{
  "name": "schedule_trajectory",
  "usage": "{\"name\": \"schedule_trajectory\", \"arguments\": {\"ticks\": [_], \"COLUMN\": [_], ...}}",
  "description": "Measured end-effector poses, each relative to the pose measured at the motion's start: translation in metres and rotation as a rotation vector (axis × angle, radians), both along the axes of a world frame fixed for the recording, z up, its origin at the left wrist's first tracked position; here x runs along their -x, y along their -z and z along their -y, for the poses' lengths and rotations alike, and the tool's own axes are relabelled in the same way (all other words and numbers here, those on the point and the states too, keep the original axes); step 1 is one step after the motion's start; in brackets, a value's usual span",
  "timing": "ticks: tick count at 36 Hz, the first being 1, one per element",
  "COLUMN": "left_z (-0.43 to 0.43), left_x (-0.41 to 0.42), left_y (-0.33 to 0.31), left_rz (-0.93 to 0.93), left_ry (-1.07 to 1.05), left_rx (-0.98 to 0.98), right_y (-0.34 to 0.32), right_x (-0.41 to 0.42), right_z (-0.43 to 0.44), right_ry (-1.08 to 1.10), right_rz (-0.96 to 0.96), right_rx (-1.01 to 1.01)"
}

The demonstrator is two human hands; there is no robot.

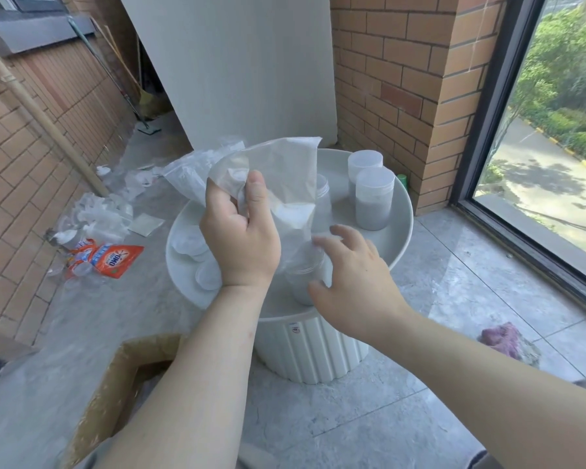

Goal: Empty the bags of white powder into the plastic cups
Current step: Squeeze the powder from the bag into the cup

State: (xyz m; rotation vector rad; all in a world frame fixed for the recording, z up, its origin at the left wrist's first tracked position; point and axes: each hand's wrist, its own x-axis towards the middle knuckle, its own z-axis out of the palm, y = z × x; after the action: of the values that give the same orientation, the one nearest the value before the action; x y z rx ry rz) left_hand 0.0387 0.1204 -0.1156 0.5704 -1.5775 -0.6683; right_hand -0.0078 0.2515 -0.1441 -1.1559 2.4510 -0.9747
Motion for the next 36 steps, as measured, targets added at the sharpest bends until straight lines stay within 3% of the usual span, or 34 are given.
{"name": "schedule_trajectory", "arguments": {"ticks": [36], "left_z": [0.0023], "left_x": [-0.0005], "left_y": [0.0015], "left_rz": [0.011], "left_ry": [0.003], "left_rx": [-0.024], "right_y": [-0.0033], "right_x": [0.0021], "right_z": [0.0018], "right_ry": [0.000], "right_rz": [0.009], "right_rx": [-0.017]}}
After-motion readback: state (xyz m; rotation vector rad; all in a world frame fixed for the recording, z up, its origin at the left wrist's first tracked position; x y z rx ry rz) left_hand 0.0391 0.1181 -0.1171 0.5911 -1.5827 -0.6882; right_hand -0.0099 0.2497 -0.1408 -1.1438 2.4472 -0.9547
